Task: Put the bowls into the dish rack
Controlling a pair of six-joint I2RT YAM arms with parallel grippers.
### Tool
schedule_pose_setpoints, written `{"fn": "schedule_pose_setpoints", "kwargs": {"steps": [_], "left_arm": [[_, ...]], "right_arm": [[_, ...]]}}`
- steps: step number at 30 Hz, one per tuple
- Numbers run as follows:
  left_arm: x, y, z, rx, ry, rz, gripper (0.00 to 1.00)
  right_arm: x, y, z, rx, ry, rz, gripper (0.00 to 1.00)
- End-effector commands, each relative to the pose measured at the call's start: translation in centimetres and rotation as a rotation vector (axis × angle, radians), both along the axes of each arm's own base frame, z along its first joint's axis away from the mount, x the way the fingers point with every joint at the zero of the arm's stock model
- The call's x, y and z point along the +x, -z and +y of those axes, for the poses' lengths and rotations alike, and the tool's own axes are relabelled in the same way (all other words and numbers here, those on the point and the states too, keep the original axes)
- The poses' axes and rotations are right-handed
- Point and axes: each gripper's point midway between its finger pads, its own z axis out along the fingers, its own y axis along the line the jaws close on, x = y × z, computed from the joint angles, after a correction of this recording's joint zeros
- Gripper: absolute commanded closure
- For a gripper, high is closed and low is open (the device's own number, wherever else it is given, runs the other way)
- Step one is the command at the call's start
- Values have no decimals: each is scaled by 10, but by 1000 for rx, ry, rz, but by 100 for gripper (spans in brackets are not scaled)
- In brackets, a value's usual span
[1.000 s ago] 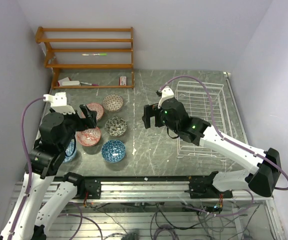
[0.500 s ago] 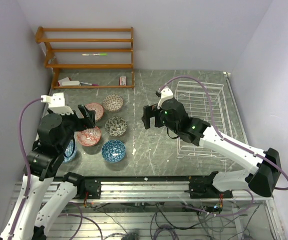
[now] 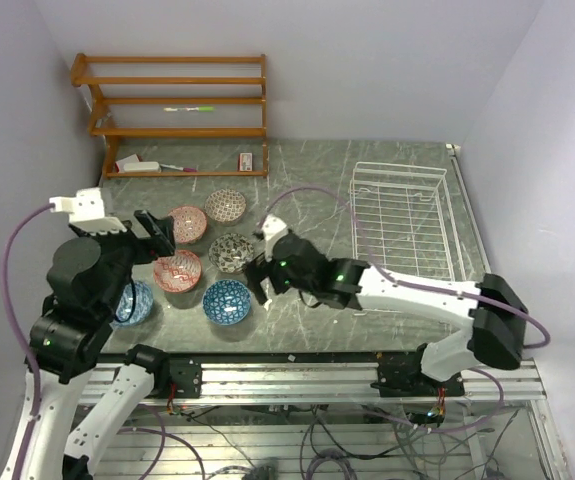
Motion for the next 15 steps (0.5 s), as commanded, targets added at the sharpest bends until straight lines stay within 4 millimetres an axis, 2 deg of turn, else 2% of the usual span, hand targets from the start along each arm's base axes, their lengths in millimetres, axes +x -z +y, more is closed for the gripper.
{"fn": "schedule_pose_setpoints", "kwargs": {"steps": [1, 5, 9, 15], "left_arm": [[-20, -30, 21, 11, -68, -67, 2], [-40, -47, 37, 2, -120, -120, 2], [-62, -61, 56, -15, -185, -177, 2], [-78, -62, 68, -30, -228, -203, 3]], "right_arm": [[-24, -2, 49, -1, -106, -38, 5], [-49, 20, 79, -45, -201, -24, 8], [-68, 43, 101, -90, -273, -9, 9], [-79, 70, 122, -153, -328, 2, 15]]}}
